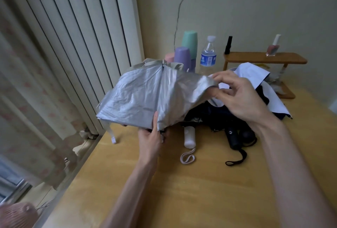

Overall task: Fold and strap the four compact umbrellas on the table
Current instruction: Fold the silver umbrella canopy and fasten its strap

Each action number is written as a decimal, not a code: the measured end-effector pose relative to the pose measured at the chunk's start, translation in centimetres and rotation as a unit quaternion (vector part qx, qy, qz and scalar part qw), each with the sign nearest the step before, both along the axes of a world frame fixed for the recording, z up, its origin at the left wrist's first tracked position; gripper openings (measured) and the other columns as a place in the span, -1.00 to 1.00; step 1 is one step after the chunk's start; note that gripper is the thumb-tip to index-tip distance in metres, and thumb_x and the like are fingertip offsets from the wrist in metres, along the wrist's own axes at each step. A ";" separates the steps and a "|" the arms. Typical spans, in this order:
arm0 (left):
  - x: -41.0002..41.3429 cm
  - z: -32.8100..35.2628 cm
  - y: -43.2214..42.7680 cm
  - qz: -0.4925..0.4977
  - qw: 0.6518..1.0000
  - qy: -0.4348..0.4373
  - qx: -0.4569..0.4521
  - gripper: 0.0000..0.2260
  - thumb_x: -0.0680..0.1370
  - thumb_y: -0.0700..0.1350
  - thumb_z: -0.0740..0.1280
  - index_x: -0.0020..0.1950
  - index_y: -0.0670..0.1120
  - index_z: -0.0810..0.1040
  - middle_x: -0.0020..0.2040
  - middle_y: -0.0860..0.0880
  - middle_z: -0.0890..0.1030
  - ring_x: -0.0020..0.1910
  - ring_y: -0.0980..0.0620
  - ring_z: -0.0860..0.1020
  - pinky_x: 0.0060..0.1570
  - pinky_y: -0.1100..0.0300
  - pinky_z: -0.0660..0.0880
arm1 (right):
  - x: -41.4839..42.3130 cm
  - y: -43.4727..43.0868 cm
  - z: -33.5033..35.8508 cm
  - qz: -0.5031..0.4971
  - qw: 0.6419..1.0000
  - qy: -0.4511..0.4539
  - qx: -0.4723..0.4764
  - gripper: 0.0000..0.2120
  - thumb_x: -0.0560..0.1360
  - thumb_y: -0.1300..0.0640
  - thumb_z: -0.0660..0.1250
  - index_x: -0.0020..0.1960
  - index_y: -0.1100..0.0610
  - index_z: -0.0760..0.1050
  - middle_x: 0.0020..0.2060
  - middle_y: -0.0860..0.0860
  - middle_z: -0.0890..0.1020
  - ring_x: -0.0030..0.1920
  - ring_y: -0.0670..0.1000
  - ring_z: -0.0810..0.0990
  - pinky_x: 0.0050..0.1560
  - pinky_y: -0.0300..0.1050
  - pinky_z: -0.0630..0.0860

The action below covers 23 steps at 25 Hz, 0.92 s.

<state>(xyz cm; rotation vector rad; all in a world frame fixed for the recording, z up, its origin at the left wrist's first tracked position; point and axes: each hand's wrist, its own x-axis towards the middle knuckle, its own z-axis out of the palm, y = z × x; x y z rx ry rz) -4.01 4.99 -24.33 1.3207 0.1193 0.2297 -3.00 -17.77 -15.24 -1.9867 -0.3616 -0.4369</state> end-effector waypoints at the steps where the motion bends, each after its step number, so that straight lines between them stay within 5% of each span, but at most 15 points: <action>1: 0.2 0.0 0.2 0.015 1.000 0.005 -0.008 -0.70 0.70 -0.01 0.35 -0.18 -0.12 0.58 -0.42 0.01 0.51 -0.49 0.11 0.47 -0.49 0.18 0.33 | -0.3 -0.8 -0.1 0.015 0.999 0.011 0.039 -0.83 0.58 0.07 0.43 0.06 0.17 0.65 0.25 0.08 0.59 0.34 -0.03 0.57 0.34 -0.05 0.52; 5: 0.6 0.1 0.5 0.026 1.000 0.002 -0.015 -0.71 0.69 0.02 0.37 -0.16 -0.11 0.60 -0.36 -0.09 0.53 -0.48 0.07 0.45 -0.48 0.17 0.34 | -1.6 -2.4 -0.4 0.150 0.965 0.087 0.195 -0.51 0.58 -0.06 0.43 0.24 0.36 0.57 0.30 0.19 0.60 0.39 0.15 0.56 0.44 0.03 0.48; 10: 0.3 0.1 -0.1 0.050 0.998 -0.012 0.046 -0.68 0.67 0.00 0.40 -0.16 -0.19 0.54 -0.44 -0.05 0.42 -0.49 0.05 0.36 -0.46 0.13 0.33 | -1.4 -1.3 0.6 0.050 0.994 0.093 0.016 -0.87 0.40 -0.10 0.52 -0.08 -0.11 0.72 0.11 -0.25 0.66 0.19 -0.20 0.63 0.21 -0.24 0.52; 14: 0.8 -0.2 0.1 0.055 0.998 -0.014 0.036 -0.58 0.66 0.04 0.41 -0.17 -0.30 0.53 -0.35 -0.18 0.44 -0.42 -0.04 0.38 -0.46 0.11 0.32 | -1.4 -2.5 0.7 0.032 0.974 0.176 -0.138 -0.56 0.22 -0.28 0.58 0.05 -0.16 0.70 0.24 -0.32 0.55 0.16 -0.19 0.62 0.29 -0.15 0.52; 16: 1.3 -0.3 0.1 0.057 0.998 -0.021 0.035 -0.48 0.66 0.05 0.42 -0.15 -0.42 0.49 -0.36 -0.21 0.47 -0.44 -0.05 0.42 -0.46 0.12 0.35 | -1.3 -2.4 0.5 0.045 0.970 0.170 -0.167 -0.59 0.27 -0.26 0.58 0.07 -0.16 0.72 0.29 -0.32 0.53 0.23 -0.22 0.57 0.40 -0.05 0.49; 20: 1.9 0.5 -0.3 0.056 0.997 -0.037 0.038 -0.58 0.66 0.05 0.43 -0.22 -0.25 0.54 -0.42 -0.07 0.51 -0.43 0.00 0.45 -0.41 0.08 0.37 | -1.1 -2.0 0.6 0.062 0.997 0.034 0.007 -0.71 0.51 0.04 0.49 0.21 0.07 0.70 0.30 -0.12 0.66 0.36 -0.09 0.59 0.44 0.02 0.49; 23: 1.8 1.0 -0.8 0.043 0.998 -0.036 0.033 -0.57 0.68 0.05 0.39 -0.28 -0.18 0.49 -0.46 -0.09 0.47 -0.49 0.00 0.38 -0.49 0.16 0.29 | -1.4 -1.9 0.5 0.126 0.985 0.062 0.096 -0.73 0.58 0.11 0.38 0.25 0.15 0.66 0.19 0.01 0.74 0.26 0.03 0.68 0.30 -0.10 0.59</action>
